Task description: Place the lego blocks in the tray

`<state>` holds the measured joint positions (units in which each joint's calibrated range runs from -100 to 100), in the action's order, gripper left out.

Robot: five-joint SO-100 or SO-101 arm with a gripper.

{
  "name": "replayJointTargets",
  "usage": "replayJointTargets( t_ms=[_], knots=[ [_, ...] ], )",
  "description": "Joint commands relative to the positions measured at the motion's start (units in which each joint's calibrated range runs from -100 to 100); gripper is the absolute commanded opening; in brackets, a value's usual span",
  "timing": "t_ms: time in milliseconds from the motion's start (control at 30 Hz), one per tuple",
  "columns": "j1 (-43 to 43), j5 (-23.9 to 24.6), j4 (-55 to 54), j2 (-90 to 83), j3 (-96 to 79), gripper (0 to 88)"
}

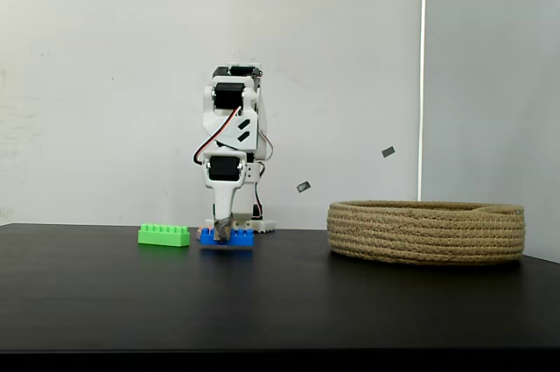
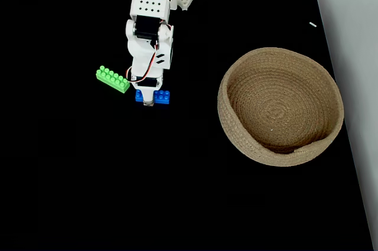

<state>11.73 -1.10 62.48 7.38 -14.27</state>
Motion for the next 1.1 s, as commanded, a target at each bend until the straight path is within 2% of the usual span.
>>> replayJointTargets(
  t_ms=[0,167,333,533,633,700,767,967,1067],
  knots=[
    [-3.4,3.6,6.6,-13.3,4.3,0.3],
    [-11.3,10.5,8.8,-19.9,6.3,0.3],
    [-21.1,15.6,8.4,-23.9,7.1,0.3],
    [-34.1,16.7,0.8,-25.9,3.1,0.5],
    [-38.5,18.1,-5.7,-27.2,-0.8,4.3],
    [-40.4,19.0,-10.1,-27.5,-3.2,8.0],
    [-41.1,20.2,-12.5,-27.2,-4.7,15.5],
    [-40.7,20.6,-19.5,-27.5,-10.0,19.5],
    [-40.1,21.6,-19.8,-28.2,-10.4,23.0]
  ],
)
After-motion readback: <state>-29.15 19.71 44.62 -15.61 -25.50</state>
